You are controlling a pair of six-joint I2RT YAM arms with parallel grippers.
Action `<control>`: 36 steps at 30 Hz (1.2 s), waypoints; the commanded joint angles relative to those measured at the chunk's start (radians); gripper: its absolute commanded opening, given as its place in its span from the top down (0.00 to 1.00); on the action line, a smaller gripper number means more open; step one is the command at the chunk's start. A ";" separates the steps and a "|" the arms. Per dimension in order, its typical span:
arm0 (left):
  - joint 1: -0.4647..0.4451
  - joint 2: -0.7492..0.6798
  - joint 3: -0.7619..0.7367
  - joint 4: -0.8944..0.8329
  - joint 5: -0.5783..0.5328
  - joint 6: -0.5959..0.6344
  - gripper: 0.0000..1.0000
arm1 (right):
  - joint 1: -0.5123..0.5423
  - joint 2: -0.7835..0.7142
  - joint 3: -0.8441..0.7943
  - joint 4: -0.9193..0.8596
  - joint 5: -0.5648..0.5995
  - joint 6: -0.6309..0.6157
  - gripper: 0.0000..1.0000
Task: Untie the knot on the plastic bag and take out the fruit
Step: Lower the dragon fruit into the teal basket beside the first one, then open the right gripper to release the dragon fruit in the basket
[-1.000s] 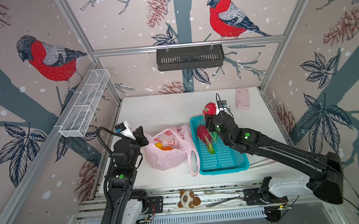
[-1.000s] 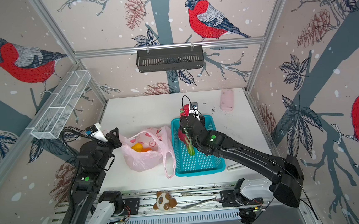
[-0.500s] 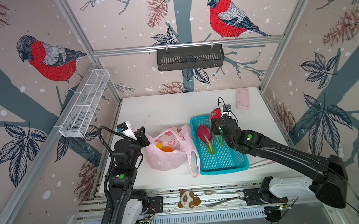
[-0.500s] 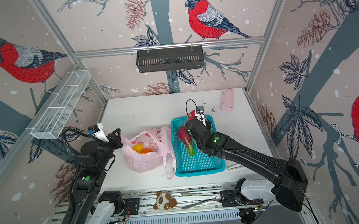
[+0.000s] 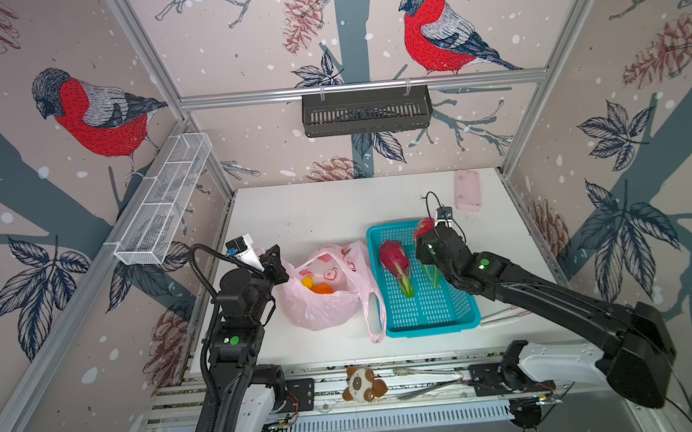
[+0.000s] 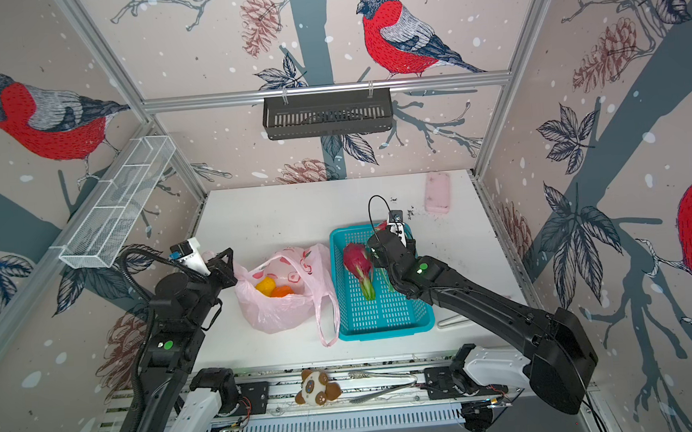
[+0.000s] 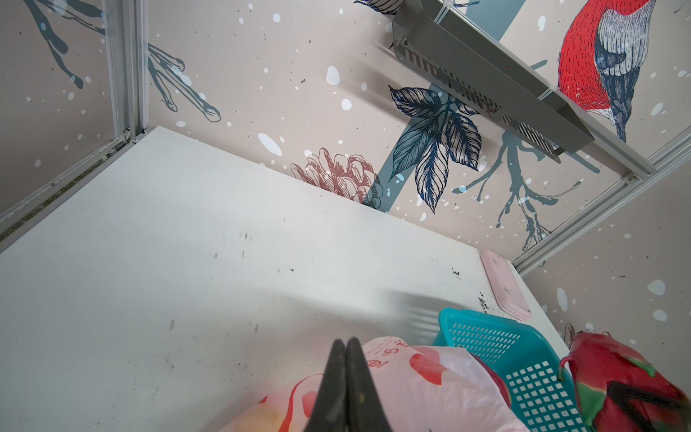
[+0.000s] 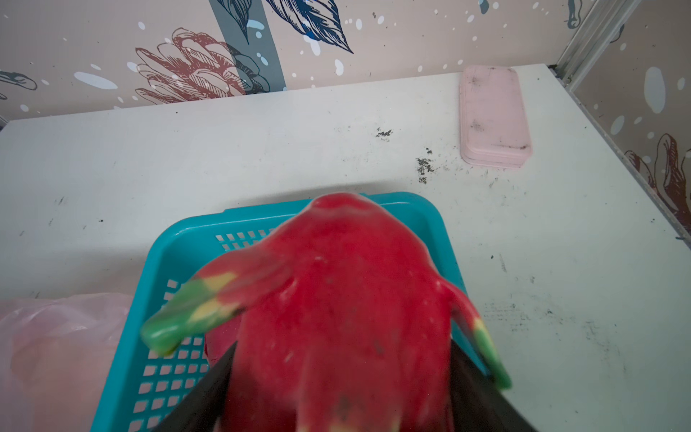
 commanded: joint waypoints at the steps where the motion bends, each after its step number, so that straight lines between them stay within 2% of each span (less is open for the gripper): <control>1: 0.004 -0.003 0.002 0.007 -0.011 0.009 1.00 | -0.016 0.014 -0.006 0.030 -0.012 -0.016 0.79; 24: 0.019 0.002 0.000 0.010 -0.002 0.006 1.00 | -0.125 0.229 -0.021 0.117 -0.157 -0.054 0.79; 36: 0.032 0.004 -0.005 0.016 0.013 0.001 1.00 | -0.149 0.298 -0.013 0.149 -0.187 -0.065 0.78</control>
